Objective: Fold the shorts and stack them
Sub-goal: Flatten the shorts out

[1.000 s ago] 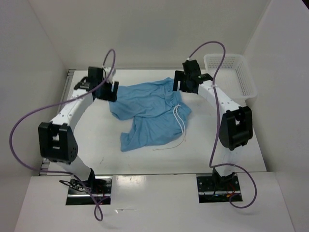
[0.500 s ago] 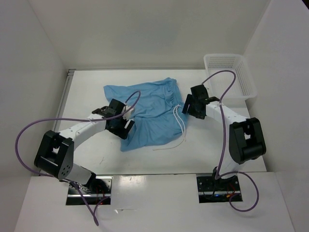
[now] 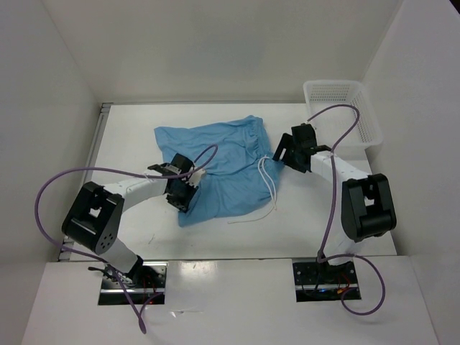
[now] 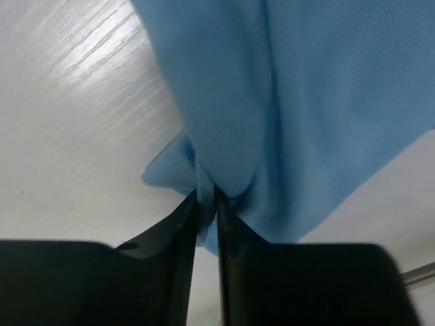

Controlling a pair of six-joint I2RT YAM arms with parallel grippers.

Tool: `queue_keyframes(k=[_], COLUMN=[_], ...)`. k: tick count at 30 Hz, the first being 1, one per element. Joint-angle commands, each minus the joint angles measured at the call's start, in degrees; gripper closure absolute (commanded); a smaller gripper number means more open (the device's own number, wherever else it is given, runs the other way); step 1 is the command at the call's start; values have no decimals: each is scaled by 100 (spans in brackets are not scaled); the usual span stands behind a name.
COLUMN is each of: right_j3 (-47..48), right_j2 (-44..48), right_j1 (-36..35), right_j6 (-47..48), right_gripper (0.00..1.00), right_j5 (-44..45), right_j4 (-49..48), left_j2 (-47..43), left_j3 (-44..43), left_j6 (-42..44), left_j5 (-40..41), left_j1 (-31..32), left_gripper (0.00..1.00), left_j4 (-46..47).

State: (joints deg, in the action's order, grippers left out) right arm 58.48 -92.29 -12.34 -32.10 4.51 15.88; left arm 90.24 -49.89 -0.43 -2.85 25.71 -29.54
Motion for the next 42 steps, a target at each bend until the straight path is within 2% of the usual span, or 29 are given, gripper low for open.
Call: queue_keyframes(k=[1, 3, 4, 7, 8, 9, 11, 12, 15, 18, 21, 24, 27, 29, 34, 35, 38, 42], right_j3=[-65, -65, -12, -12, -12, -12, -12, -12, -73, -73, 215, 872, 1776, 2210, 3809, 4290, 4960, 5349], right_j2=[-175, -386, -447, -579, -580, -580, -580, -458, -98, 315, 861, 941, 389, -269, -1878, -2350, -2898, -2953], right_j1=[56, 56, 56, 56, 56, 56, 56, 56, 56, 56, 56, 56, 56, 56, 56, 56, 108, 39], right_j6=[46, 46, 46, 46, 46, 46, 46, 98, 151, 300, 441, 643, 722, 722, 495, 442, 248, 186], right_gripper=[15, 16, 16, 25, 32, 46, 63, 79, 100, 100, 100, 100, 100, 100, 100, 100, 97, 100], right_j5=[-300, -459, -512, -574, -627, -627, -680, -628, -452, -451, -564, -811, -1180, -1251, -1356, -1357, -1357, -1357], right_j4=[-515, -621, -621, -674, -674, -674, -674, -578, -210, 212, 766, 1083, 1189, 1111, 1171, 1233, 1304, 1522], left_j2=[135, 135, 135, 30, -49, -102, -191, -286, -498, -630, -455, 298, 800, 1213, 3033, 3313, 3605, 3729], left_j3=[-213, -266, -267, -504, -591, -714, -1171, -1320, -1751, -2207, -2674, -3333, -3440, -3693, -6009, -6215, -6805, -7184], left_j6=[43, 43, 43, 43, 43, 43, 43, 43, 43, 43, 43, 43, 43, 43, 43, 43, 43, 43], left_j5=[-400, -400, -470, -471, -418, -418, -418, -418, -340, -260, -260, -146, 381, 522, 190, 189, 128, 74], left_j1=[56, 56, 56, 56, 56, -83, -224, -225, -488, -830, -1340, -1674, -1675, -1745, -2035, -2105, -2106, -2219], left_gripper=[80, 99, 100, 100, 100, 100, 100, 100, 100, 100, 100, 100, 100, 100, 100, 100, 100, 100], left_j4=[-175, -69, -69, -131, -262, -332, -604, -701, -904, -904, -528, -193, 509, 634, -157, -157, -157, -421])
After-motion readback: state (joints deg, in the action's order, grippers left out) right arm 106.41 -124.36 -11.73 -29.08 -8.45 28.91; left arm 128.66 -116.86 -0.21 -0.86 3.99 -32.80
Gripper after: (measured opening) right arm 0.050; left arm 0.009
